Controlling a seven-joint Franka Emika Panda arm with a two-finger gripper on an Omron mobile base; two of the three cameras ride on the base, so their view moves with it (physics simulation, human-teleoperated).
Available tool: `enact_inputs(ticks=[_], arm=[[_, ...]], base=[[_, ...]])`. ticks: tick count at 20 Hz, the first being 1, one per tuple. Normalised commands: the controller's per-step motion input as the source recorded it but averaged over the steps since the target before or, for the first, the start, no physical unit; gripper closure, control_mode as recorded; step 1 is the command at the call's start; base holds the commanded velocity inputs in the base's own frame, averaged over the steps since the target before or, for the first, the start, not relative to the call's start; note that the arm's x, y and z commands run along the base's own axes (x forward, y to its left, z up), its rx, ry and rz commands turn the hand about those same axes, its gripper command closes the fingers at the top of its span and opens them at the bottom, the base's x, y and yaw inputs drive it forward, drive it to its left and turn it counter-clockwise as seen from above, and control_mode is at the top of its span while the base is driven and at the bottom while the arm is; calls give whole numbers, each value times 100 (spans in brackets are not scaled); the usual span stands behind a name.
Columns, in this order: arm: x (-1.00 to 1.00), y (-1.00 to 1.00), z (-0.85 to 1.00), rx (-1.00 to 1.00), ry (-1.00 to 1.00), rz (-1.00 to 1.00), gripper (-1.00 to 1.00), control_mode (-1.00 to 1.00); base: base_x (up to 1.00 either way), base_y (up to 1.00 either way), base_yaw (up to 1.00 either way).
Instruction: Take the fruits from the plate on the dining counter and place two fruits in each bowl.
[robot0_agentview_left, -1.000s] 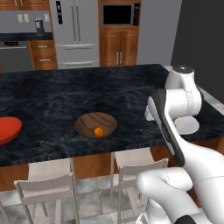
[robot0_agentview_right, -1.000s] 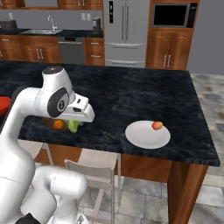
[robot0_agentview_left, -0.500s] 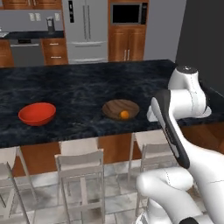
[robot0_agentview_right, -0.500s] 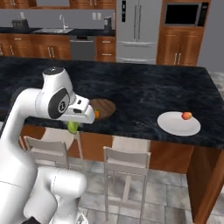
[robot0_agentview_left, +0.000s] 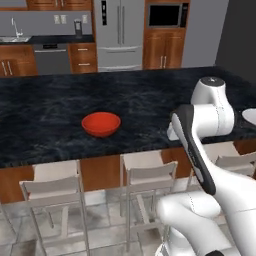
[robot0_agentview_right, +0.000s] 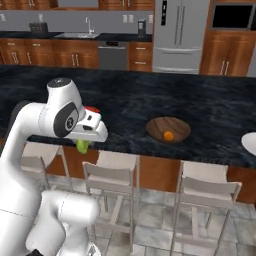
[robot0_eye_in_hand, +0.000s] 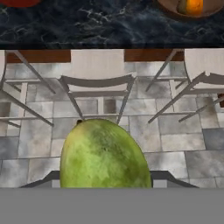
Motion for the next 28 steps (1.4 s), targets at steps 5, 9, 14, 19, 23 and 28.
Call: enact_inputs(ticks=[5,9,14,19,23,28], arm=[[0,0,0,0,0,0,100,100],[0,0,0,0,0,0,100,100],[0,0,0,0,0,0,100,100],[0,0,0,0,0,0,100,100],[0,0,0,0,0,0,100,100],[17,0,0,0,0,0,100,-100]], base=[[29,61,0],[50,0,0],[27,55,0],[44,69,0],[65,22,0],[56,0,0]])
